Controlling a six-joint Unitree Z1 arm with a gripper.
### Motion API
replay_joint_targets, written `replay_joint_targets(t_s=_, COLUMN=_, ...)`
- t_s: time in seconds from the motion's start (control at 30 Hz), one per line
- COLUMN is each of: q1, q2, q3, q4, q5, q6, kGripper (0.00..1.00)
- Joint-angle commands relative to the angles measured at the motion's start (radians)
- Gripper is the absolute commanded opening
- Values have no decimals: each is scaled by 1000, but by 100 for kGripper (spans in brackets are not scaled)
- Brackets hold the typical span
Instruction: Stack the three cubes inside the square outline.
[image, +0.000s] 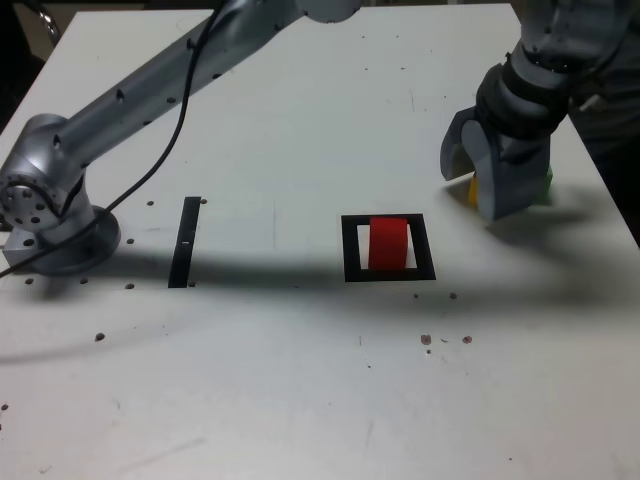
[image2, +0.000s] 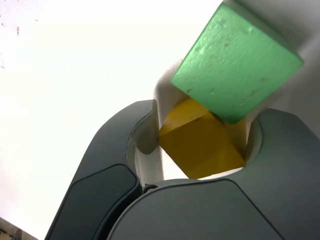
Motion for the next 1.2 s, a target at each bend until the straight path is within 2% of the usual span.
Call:
replay_joint_targets(t_s=0.0, q1=-2, q2=-3, q3=10, q4=11, q5=-1, q6=-3, kGripper=30)
replay_joint_targets(t_s=0.6, q1=-34, q2=-156, q3=136, q4=16, q5=3, q6=-61, kGripper=29)
replay_joint_targets(t_s=0.8, q1=-45, q2=-245, q3=222, q4=21, q5=1, q6=-132, kGripper=29)
replay_joint_targets(t_s=0.93, q1=-56, q2=-325, q3=305, q4=28, q5=-16, q6=-220, kGripper=29)
replay_joint_targets(t_s=1.17, q1=-96, q2=-450, q3=453, q4=30, q5=-68, q6=-393, kGripper=29)
